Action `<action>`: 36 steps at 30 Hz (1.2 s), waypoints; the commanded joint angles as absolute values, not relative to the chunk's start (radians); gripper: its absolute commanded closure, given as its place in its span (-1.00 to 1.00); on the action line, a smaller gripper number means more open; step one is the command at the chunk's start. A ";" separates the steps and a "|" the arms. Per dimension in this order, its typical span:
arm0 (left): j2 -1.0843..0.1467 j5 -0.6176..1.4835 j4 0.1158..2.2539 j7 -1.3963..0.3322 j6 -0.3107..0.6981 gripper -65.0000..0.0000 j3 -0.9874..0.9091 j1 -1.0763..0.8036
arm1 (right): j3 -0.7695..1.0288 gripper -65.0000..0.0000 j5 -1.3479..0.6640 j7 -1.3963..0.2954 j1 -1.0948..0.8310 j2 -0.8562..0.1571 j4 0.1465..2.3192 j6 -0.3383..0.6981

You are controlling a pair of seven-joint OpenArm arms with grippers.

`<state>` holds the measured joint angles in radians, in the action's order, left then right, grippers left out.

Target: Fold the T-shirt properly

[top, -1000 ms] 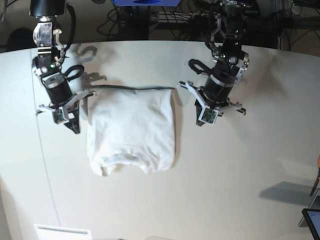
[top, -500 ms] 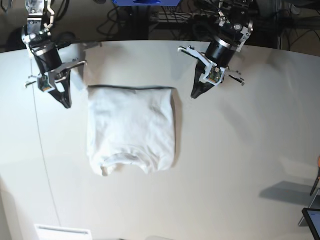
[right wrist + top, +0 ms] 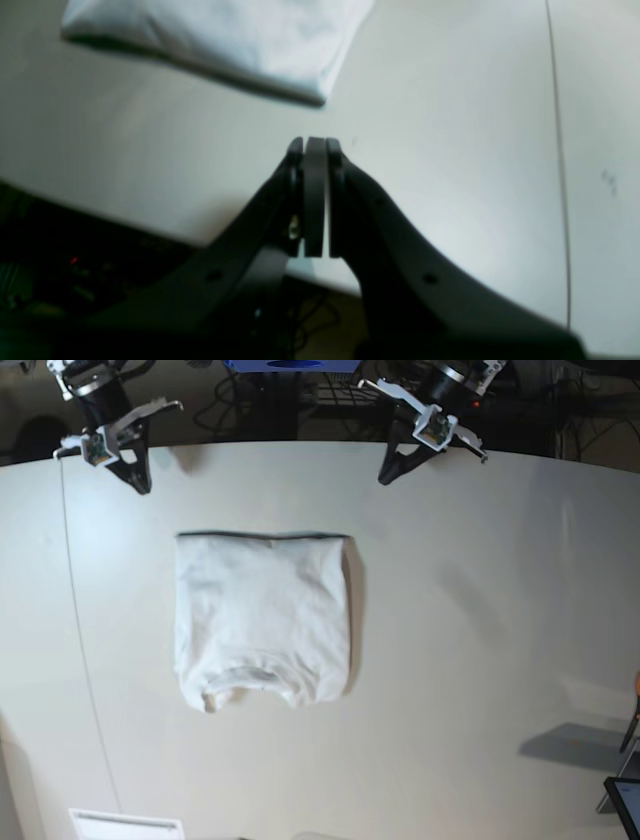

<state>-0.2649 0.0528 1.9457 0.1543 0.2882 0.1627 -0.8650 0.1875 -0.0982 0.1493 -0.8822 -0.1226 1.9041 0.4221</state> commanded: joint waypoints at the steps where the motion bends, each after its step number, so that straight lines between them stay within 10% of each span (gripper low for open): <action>1: -0.275 0.058 1.962 0.189 0.278 1.00 0.160 -0.894 | 0.193 1.00 -0.111 0.183 -0.928 -0.120 1.940 0.427; 17: -0.277 -0.130 1.701 0.191 0.278 1.00 0.206 -0.932 | 0.182 1.00 -0.110 -0.150 -0.984 -0.120 1.797 0.427; 26: -0.143 -0.128 0.929 0.186 0.277 1.00 0.266 -0.567 | -0.016 0.98 -0.107 -0.194 -0.487 -0.188 0.854 0.427; 31: -0.064 -0.128 0.205 0.202 0.275 1.00 0.263 -0.197 | -0.302 0.98 -0.110 0.081 -0.136 -0.173 0.206 0.427; 36: -0.059 -0.128 0.061 0.219 0.275 1.00 0.262 -0.087 | -0.364 0.98 -0.111 0.217 -0.005 -0.093 0.000 0.372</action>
<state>-0.0528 -0.1249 0.0612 0.2222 0.2661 0.2619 -0.0803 -0.3668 -0.1108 0.2050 -0.0032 -0.0849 -0.0002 0.3553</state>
